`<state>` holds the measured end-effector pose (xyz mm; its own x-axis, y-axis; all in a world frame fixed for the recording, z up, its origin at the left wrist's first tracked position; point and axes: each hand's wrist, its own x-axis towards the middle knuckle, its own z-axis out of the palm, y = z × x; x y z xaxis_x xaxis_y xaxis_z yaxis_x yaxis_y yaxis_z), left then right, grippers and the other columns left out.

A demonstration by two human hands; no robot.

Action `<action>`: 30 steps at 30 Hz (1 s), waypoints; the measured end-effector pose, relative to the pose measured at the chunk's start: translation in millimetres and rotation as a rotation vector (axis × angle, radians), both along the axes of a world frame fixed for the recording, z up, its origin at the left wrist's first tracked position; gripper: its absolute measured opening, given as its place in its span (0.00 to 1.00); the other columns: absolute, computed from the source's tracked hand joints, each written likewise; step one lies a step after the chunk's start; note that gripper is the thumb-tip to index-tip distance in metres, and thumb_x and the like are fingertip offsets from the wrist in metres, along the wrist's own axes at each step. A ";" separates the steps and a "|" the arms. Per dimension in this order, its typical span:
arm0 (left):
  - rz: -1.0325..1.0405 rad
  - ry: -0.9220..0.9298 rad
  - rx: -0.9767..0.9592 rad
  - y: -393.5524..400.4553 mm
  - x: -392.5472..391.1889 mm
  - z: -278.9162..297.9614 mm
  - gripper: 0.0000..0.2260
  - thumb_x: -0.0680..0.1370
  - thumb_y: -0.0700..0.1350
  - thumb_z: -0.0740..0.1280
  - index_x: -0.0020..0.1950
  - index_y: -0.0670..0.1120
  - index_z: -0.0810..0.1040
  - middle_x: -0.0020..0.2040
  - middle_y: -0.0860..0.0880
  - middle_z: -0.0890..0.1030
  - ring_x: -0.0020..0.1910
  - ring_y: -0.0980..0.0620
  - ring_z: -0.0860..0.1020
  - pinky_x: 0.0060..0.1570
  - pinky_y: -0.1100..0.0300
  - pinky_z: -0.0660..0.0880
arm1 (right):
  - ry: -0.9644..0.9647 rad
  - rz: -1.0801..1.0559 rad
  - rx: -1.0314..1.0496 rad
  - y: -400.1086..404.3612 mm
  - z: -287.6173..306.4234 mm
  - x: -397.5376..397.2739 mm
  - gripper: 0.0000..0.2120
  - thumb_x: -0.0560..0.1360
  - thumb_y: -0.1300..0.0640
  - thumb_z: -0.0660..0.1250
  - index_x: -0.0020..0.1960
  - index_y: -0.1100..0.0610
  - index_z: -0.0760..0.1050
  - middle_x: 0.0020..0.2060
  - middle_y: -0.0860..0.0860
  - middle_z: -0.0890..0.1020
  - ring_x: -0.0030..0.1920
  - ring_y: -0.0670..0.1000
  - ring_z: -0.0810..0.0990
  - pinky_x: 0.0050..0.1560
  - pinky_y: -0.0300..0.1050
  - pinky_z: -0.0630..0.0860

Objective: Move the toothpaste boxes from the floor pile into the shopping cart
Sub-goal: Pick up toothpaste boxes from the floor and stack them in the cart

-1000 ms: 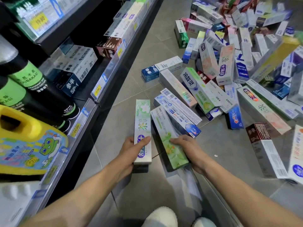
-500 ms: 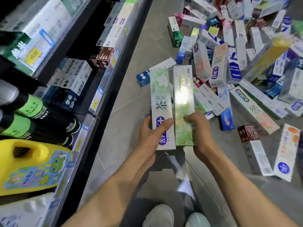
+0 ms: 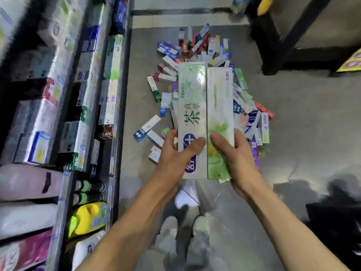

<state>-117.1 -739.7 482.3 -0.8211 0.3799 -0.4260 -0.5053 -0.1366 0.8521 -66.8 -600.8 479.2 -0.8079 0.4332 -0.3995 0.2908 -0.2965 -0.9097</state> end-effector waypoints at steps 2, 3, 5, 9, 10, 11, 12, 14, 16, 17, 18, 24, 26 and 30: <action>-0.046 0.027 0.017 16.4 4.8 64.2 0.29 0.64 0.50 0.76 0.64 0.47 0.74 0.51 0.47 0.86 0.47 0.48 0.85 0.43 0.54 0.82 | 0.014 -0.039 0.041 15.6 66.0 11.7 0.25 0.71 0.48 0.75 0.64 0.55 0.75 0.58 0.55 0.84 0.58 0.59 0.83 0.63 0.64 0.76; -0.070 0.042 0.020 24.1 5.9 93.5 0.30 0.64 0.50 0.77 0.64 0.47 0.74 0.51 0.47 0.86 0.47 0.48 0.85 0.43 0.55 0.81 | 0.030 -0.061 0.054 22.4 96.3 17.2 0.26 0.70 0.47 0.75 0.65 0.55 0.75 0.59 0.54 0.84 0.59 0.59 0.83 0.63 0.63 0.76; -0.131 0.061 0.019 37.3 10.3 142.5 0.31 0.66 0.50 0.80 0.65 0.48 0.74 0.53 0.47 0.86 0.49 0.47 0.85 0.46 0.52 0.82 | 0.051 -0.113 0.064 31.9 151.1 31.7 0.25 0.72 0.50 0.74 0.66 0.56 0.74 0.58 0.55 0.84 0.57 0.58 0.84 0.58 0.59 0.80; -0.278 0.085 0.047 55.9 28.3 219.5 0.28 0.67 0.50 0.80 0.64 0.50 0.75 0.54 0.48 0.86 0.52 0.46 0.85 0.52 0.46 0.82 | 0.097 -0.227 0.099 37.8 236.0 76.4 0.16 0.76 0.56 0.72 0.62 0.57 0.75 0.54 0.57 0.85 0.52 0.57 0.85 0.51 0.54 0.83; -0.315 0.095 0.056 58.9 35.2 234.0 0.27 0.66 0.50 0.79 0.63 0.49 0.76 0.53 0.48 0.86 0.51 0.46 0.85 0.50 0.48 0.82 | 0.087 -0.269 0.121 37.9 249.7 88.8 0.17 0.75 0.55 0.73 0.62 0.58 0.75 0.54 0.58 0.85 0.53 0.58 0.85 0.53 0.57 0.83; -0.357 0.111 0.057 62.7 44.3 246.8 0.26 0.64 0.50 0.77 0.61 0.49 0.77 0.50 0.49 0.87 0.48 0.48 0.86 0.46 0.52 0.82 | 0.075 -0.310 0.138 37.5 259.5 103.4 0.18 0.75 0.54 0.72 0.63 0.59 0.74 0.55 0.59 0.84 0.53 0.59 0.84 0.56 0.59 0.81; -0.399 0.125 0.059 66.3 54.9 257.5 0.24 0.63 0.50 0.76 0.57 0.48 0.79 0.47 0.50 0.87 0.44 0.51 0.86 0.41 0.56 0.82 | 0.061 -0.353 0.156 36.4 267.9 121.0 0.19 0.75 0.53 0.71 0.63 0.60 0.74 0.55 0.59 0.84 0.52 0.58 0.84 0.57 0.59 0.81; -0.477 0.133 0.070 74.8 75.8 270.1 0.17 0.66 0.46 0.76 0.53 0.48 0.79 0.41 0.51 0.87 0.38 0.53 0.85 0.35 0.59 0.81 | 0.044 -0.447 0.174 36.2 278.7 159.5 0.22 0.74 0.51 0.70 0.64 0.61 0.72 0.55 0.59 0.84 0.50 0.54 0.83 0.53 0.54 0.82; -0.583 0.137 0.063 82.2 94.4 272.5 0.16 0.68 0.42 0.75 0.54 0.48 0.78 0.42 0.51 0.87 0.38 0.53 0.85 0.38 0.55 0.83 | 0.021 -0.550 0.181 32.3 286.7 198.2 0.23 0.73 0.51 0.69 0.63 0.61 0.72 0.52 0.56 0.84 0.46 0.49 0.82 0.47 0.47 0.80; -0.646 0.133 0.069 85.4 106.0 271.1 0.19 0.67 0.43 0.75 0.56 0.47 0.79 0.44 0.50 0.87 0.40 0.51 0.85 0.42 0.51 0.84 | 0.009 -0.601 0.185 28.4 289.5 219.1 0.23 0.72 0.51 0.69 0.62 0.62 0.72 0.50 0.54 0.84 0.45 0.48 0.82 0.46 0.45 0.79; -0.703 0.122 0.079 89.5 118.4 270.3 0.22 0.65 0.44 0.75 0.58 0.47 0.79 0.46 0.48 0.87 0.43 0.48 0.85 0.46 0.48 0.83 | 0.003 -0.653 0.195 24.2 290.6 240.5 0.23 0.72 0.52 0.70 0.62 0.62 0.72 0.50 0.52 0.84 0.45 0.48 0.82 0.46 0.45 0.79; -1.017 0.114 0.017 108.4 216.3 258.1 0.26 0.60 0.49 0.77 0.56 0.51 0.78 0.49 0.48 0.87 0.45 0.48 0.85 0.45 0.52 0.80 | -0.036 -0.959 0.154 -9.0 281.2 368.1 0.24 0.70 0.48 0.72 0.62 0.56 0.75 0.53 0.55 0.83 0.48 0.54 0.82 0.48 0.48 0.80; -1.128 0.112 0.001 113.6 252.6 254.4 0.25 0.62 0.47 0.78 0.58 0.49 0.77 0.49 0.47 0.86 0.43 0.48 0.85 0.40 0.55 0.81 | -0.057 -1.038 0.126 -19.9 276.1 409.0 0.28 0.66 0.44 0.75 0.62 0.53 0.75 0.53 0.54 0.85 0.49 0.56 0.83 0.49 0.51 0.81; -1.318 0.125 -0.040 126.6 328.2 247.1 0.27 0.66 0.38 0.82 0.61 0.48 0.75 0.47 0.48 0.87 0.42 0.51 0.85 0.36 0.63 0.79 | -0.089 -1.179 0.127 -34.4 265.2 498.0 0.30 0.62 0.47 0.77 0.61 0.52 0.76 0.47 0.50 0.86 0.45 0.50 0.85 0.43 0.43 0.81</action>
<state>211.2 -613.2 729.3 0.1160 0.9070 -0.4048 -0.1576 0.4192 0.8941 431.3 -635.1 744.4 0.1438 0.9312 -0.3348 -0.0370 -0.3331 -0.9422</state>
